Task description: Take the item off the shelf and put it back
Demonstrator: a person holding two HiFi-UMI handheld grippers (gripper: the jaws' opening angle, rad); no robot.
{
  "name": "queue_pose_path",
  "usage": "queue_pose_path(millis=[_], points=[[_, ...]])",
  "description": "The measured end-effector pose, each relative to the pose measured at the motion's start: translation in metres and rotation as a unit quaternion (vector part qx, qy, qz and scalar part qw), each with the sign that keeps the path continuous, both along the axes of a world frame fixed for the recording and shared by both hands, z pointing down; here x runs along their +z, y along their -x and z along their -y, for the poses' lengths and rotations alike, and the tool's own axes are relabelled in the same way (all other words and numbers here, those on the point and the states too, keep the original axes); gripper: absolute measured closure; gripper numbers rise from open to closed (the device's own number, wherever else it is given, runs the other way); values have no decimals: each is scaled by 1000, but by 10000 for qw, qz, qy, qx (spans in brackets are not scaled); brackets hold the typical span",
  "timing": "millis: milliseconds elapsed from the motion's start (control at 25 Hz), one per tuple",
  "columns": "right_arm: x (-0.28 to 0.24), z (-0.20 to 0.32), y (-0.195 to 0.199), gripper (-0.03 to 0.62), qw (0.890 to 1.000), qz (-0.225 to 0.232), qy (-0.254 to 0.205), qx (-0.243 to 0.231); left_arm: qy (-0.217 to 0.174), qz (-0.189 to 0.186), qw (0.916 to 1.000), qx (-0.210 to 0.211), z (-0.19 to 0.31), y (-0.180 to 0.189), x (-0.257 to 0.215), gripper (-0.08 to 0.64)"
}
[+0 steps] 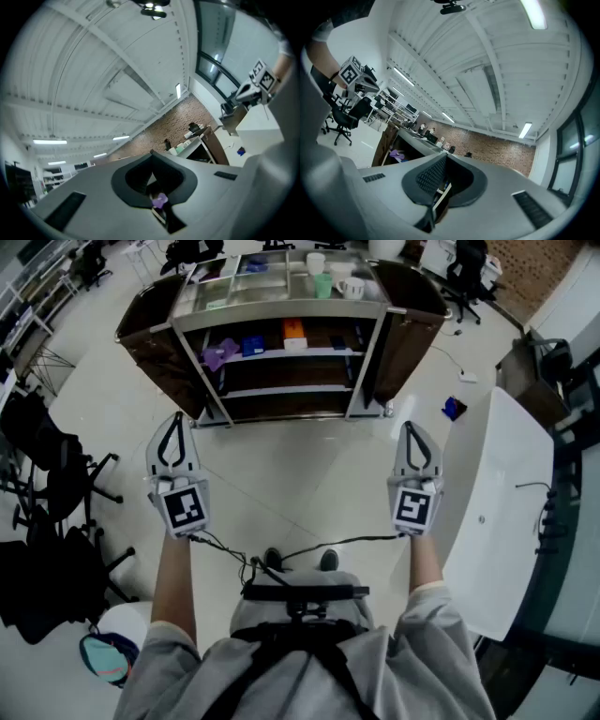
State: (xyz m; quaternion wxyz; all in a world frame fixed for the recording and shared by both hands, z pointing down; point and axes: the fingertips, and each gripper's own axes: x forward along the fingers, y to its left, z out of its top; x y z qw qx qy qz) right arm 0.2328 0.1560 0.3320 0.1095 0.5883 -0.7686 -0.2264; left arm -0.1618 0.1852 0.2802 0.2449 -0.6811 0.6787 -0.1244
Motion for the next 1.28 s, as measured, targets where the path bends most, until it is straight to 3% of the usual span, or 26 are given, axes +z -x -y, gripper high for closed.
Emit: queue_pose_path(millis=[120,240,360,440,600,920,1280], points=[[44,-8,5,583,9956,619,699,-82,784,-1022,9917,1,-5,2,56,552],[91,-23,12,583,9828,1140,1451,-35,1416,-1770,9740,51,-15,-3,115,552],[131,-41,20,583,9702,1296,2042,139,1954,-2279,9538,142,-30,-19,171,552],[153,-51,28,583,9650,1329,2260,94,2234,-2365,9455,142,-41,-26,201,552],[172,-62,39,583,9604,1258,2486,4,2409,-2442,9393,78,-49,-26,222,552],[181,-63,56,583,9565,1244,2639,-71,2359,-2434,9407,103,-41,-13,215,552],[186,-57,97,583,9596,1236,2526,26,2365,-2302,9425,529,-26,12,208,552]])
